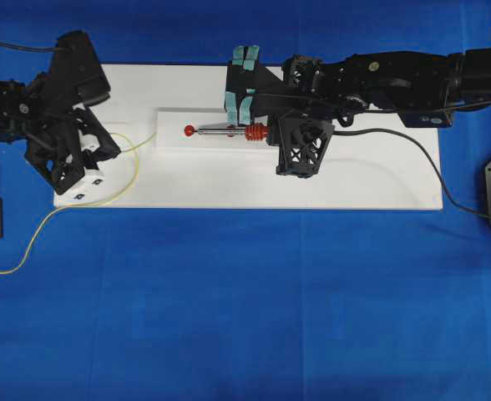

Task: Touch the tip of the soldering iron to the tip of the solder at the mark.
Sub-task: 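Pull both grippers apart, moving the wire and iron away from the dot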

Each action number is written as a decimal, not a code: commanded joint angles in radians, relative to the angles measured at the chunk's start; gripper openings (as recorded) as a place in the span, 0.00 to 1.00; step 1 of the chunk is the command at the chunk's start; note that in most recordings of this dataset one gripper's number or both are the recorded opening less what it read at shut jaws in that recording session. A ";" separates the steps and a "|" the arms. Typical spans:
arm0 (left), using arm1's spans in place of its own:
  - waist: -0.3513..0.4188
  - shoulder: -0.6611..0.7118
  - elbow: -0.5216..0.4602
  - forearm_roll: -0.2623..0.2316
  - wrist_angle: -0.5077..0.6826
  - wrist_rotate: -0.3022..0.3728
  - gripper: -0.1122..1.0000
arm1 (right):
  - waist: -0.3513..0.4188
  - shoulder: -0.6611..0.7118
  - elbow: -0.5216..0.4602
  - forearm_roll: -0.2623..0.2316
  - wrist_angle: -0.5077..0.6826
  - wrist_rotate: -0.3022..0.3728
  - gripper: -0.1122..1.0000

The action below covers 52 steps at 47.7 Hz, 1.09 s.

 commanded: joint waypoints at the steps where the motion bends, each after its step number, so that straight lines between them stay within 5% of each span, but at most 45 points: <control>1: -0.002 -0.015 -0.008 0.002 -0.006 -0.006 0.12 | -0.002 -0.012 -0.021 -0.005 -0.005 0.002 0.17; 17: -0.006 -0.023 -0.003 0.002 -0.006 -0.009 0.12 | -0.009 -0.109 0.023 -0.028 -0.006 0.003 0.17; 39: -0.005 -0.021 -0.003 0.002 -0.002 -0.011 0.12 | -0.012 -0.344 0.247 -0.034 -0.009 0.071 0.17; 52: -0.005 -0.014 -0.012 0.002 -0.011 -0.012 0.12 | -0.012 -0.344 0.247 -0.052 -0.017 0.081 0.17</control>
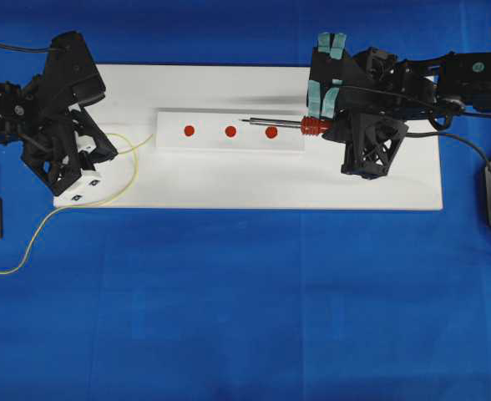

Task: Touch the tip of the soldering iron to the tip of the solder at the mark.
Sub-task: 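Pull both grippers apart, moving the wire and iron away from the dot, then bring the wire tip to the middle red dot and the iron tip to it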

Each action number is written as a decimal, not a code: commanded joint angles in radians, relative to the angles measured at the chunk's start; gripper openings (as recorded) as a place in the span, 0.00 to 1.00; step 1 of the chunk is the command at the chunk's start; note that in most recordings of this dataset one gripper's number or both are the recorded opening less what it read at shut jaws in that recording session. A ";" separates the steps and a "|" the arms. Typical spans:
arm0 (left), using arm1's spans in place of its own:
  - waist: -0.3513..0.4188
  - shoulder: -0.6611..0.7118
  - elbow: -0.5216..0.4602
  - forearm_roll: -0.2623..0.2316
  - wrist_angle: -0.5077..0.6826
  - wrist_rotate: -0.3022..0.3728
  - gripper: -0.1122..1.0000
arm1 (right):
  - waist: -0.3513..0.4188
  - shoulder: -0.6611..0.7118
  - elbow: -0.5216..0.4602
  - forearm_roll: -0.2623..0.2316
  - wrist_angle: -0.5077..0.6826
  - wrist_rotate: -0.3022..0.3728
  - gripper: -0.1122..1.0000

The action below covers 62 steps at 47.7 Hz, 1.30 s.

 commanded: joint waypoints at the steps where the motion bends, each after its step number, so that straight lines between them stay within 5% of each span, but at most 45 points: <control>1: 0.000 0.002 -0.023 0.002 -0.014 -0.002 0.12 | 0.000 -0.018 -0.015 -0.006 -0.012 0.000 0.17; 31: 0.005 0.387 -0.370 0.011 0.000 0.014 0.12 | 0.000 -0.017 -0.002 -0.015 -0.012 0.002 0.17; 62: 0.018 0.480 -0.399 0.011 0.002 0.011 0.12 | 0.000 -0.002 0.003 -0.017 -0.025 0.000 0.17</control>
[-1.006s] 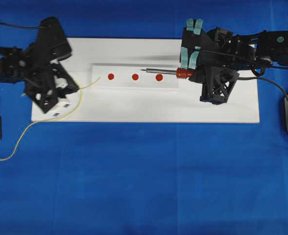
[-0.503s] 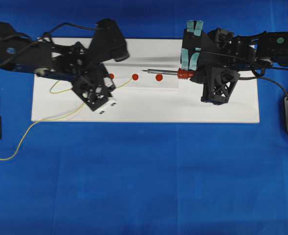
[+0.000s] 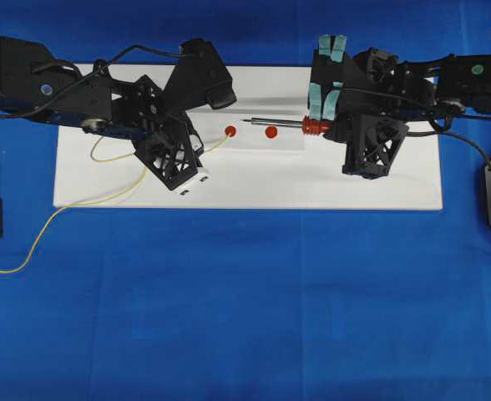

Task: Touch the tip of the soldering iron to the tip of the solder at the mark.
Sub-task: 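Bring the wire tip to the middle red dot and the iron tip to it, then hold the iron tip against the wire tip at the middle red dot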

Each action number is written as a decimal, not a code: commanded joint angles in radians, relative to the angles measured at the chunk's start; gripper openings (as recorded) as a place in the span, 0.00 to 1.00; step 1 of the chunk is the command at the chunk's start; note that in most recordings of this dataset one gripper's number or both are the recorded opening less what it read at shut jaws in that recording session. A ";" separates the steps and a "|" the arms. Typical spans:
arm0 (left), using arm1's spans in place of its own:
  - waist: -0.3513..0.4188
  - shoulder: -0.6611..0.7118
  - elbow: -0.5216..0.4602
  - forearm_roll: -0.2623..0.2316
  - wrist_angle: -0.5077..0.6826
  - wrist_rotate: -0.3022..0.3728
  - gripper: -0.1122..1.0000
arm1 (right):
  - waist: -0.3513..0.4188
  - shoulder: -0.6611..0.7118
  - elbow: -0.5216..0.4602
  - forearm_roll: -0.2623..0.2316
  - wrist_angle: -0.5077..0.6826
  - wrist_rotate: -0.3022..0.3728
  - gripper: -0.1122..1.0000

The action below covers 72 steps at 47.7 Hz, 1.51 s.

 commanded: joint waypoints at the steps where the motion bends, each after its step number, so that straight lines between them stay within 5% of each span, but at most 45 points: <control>1: 0.008 -0.012 -0.017 0.003 -0.006 0.000 0.12 | 0.000 -0.006 -0.012 -0.003 -0.009 0.000 0.17; 33: 0.002 -0.014 -0.014 0.003 -0.002 0.000 0.12 | 0.000 0.135 -0.084 -0.003 -0.032 -0.003 0.17; 72: -0.005 -0.014 -0.015 0.003 0.002 0.002 0.12 | 0.006 0.152 -0.086 -0.003 -0.011 -0.002 0.17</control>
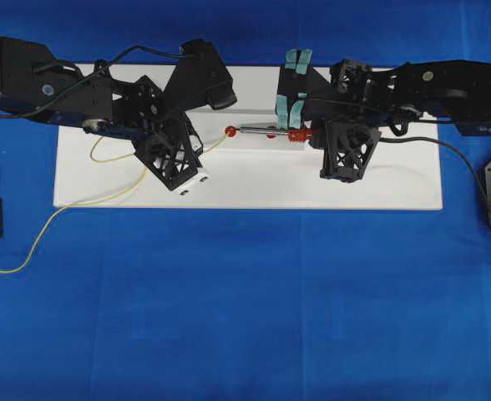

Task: Touch the tip of the soldering iron to the tip of the solder at the mark.
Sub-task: 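Hold the iron tip against the wire tip at the middle red dot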

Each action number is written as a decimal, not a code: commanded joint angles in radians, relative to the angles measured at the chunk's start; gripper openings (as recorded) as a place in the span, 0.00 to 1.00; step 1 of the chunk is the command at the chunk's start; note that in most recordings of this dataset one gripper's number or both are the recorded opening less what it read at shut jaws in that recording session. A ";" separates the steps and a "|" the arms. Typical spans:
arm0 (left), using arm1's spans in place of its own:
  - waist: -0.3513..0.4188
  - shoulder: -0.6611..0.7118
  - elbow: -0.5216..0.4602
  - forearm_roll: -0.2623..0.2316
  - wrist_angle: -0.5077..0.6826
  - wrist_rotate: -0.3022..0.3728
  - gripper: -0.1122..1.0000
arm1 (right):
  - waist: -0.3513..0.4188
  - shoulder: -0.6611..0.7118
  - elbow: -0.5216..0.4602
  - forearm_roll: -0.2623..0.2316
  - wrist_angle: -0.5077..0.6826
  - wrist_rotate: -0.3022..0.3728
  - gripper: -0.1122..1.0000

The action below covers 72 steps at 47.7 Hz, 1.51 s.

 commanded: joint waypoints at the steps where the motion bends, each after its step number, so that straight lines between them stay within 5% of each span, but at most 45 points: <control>1: -0.003 -0.014 -0.014 0.003 -0.003 0.002 0.12 | 0.003 -0.011 -0.025 -0.002 0.002 -0.002 0.17; 72: -0.005 -0.012 -0.017 0.003 -0.003 0.006 0.12 | 0.005 0.003 -0.049 -0.002 0.037 -0.005 0.17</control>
